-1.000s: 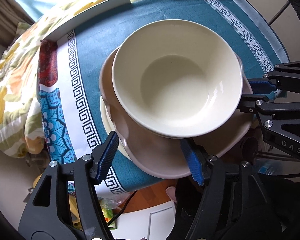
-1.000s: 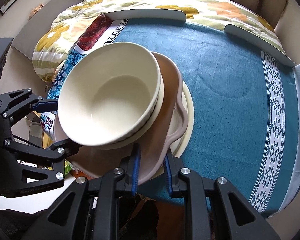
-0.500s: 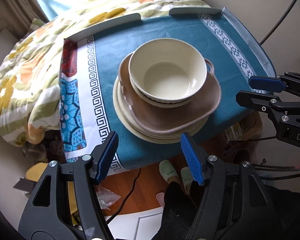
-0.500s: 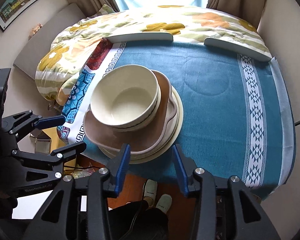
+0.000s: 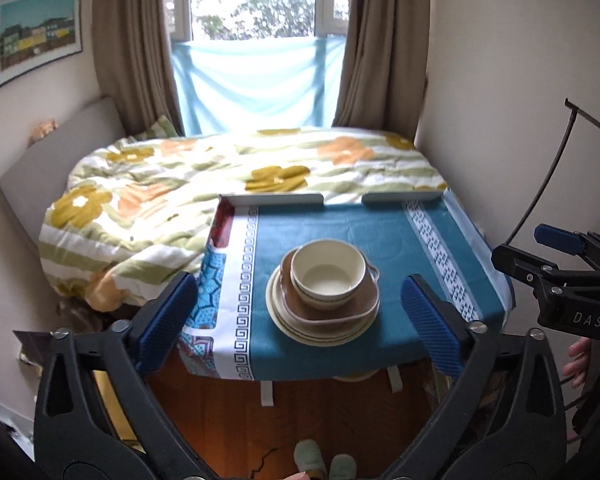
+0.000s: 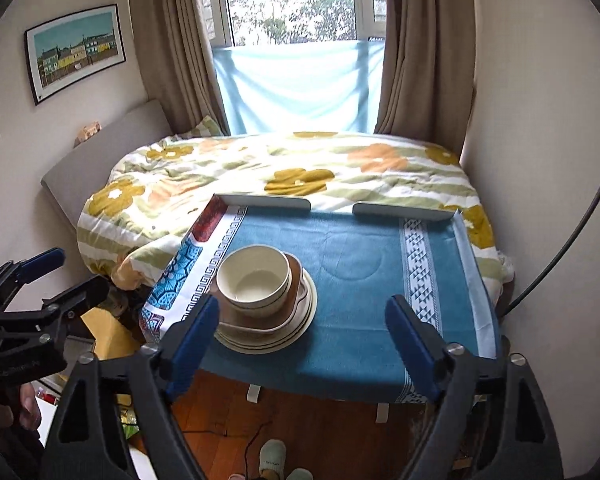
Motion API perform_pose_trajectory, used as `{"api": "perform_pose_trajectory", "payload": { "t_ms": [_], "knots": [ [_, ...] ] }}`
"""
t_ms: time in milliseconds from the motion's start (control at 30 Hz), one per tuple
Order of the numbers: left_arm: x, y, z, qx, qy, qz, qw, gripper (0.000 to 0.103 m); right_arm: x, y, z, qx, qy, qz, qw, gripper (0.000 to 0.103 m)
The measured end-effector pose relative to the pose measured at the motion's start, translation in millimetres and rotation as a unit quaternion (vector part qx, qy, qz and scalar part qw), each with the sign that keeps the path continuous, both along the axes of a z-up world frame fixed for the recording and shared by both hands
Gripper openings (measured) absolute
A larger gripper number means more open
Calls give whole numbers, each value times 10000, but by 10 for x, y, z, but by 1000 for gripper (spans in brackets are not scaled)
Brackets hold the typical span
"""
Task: Organize plates and bowls
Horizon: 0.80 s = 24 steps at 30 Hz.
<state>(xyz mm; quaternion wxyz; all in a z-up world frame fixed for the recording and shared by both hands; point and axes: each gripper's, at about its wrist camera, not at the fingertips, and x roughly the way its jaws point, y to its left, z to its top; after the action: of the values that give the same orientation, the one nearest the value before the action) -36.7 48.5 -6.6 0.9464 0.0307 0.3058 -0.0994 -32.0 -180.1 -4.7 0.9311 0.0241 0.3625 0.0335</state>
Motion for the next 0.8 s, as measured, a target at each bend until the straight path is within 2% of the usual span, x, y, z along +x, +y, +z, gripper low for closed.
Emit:
{"api": "perform_pose_trajectory", "payload": {
  "t_ms": [67, 133, 267, 400, 800],
  "knots": [
    [-165, 8, 148, 18, -361, 90, 9993, 103, -135, -11, 137, -74, -271, -141, 9995, 86],
    [-274, 7, 251, 120, -515, 191, 9984, 103, -257, -15, 249, -96, -545, -233, 9982, 96],
    [-449, 43, 351, 192, -753, 269, 9966, 103, -489, 12, 369, -149, -939, -497, 9942, 98],
    [-592, 109, 380, 72, -958, 224, 9951, 103, -635, 60, 356, -340, -1022, -728, 9915, 98],
    [-673, 18, 382, 122, -1135, 48, 9934, 103, -789, 87, 374, -219, -1242, -854, 9883, 98]
  ]
}}
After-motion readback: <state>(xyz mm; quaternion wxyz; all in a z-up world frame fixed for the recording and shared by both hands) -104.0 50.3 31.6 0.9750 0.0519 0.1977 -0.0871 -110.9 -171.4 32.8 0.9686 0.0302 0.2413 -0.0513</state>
